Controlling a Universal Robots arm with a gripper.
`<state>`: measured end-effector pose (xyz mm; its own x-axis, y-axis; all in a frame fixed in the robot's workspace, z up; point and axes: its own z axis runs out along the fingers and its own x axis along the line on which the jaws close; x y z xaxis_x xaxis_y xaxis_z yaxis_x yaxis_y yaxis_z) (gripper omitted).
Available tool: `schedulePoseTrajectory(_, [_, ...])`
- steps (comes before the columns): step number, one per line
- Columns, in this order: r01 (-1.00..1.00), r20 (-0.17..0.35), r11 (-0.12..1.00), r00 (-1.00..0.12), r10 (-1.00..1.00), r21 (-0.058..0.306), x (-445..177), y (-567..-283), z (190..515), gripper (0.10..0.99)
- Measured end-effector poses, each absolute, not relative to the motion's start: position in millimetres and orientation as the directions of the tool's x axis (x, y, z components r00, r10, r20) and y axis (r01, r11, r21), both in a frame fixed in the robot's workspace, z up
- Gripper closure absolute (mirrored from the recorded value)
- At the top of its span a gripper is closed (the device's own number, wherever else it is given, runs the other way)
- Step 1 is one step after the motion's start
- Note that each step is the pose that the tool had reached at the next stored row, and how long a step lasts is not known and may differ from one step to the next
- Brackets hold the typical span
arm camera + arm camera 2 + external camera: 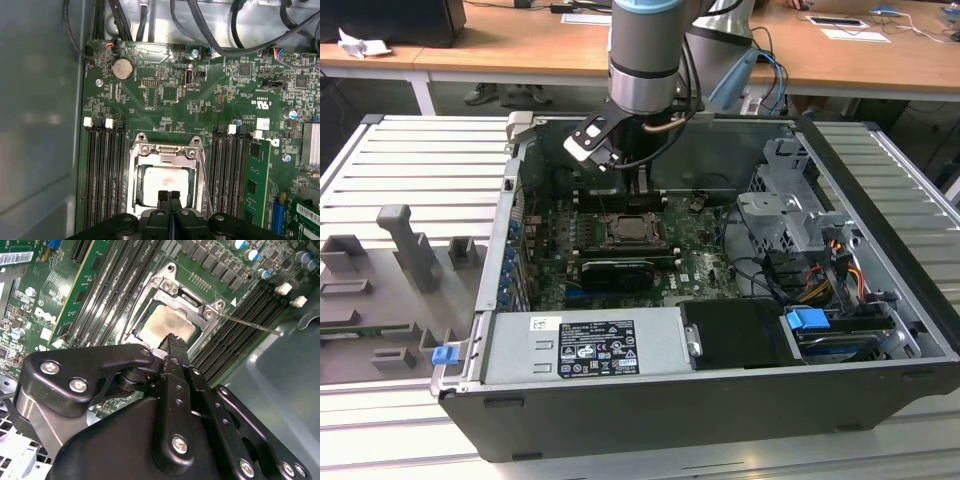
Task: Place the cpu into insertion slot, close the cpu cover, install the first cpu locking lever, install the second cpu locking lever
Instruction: 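Close the cpu cover, then install the first cpu locking lever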
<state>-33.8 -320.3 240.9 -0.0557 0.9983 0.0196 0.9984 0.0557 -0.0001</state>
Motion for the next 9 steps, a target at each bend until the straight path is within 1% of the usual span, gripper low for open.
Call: schedulePoseTrajectory(9, [0.998,0.02,0.056,-0.056,0.998,0.0,-37.8,-320.3,245.3,0.98])
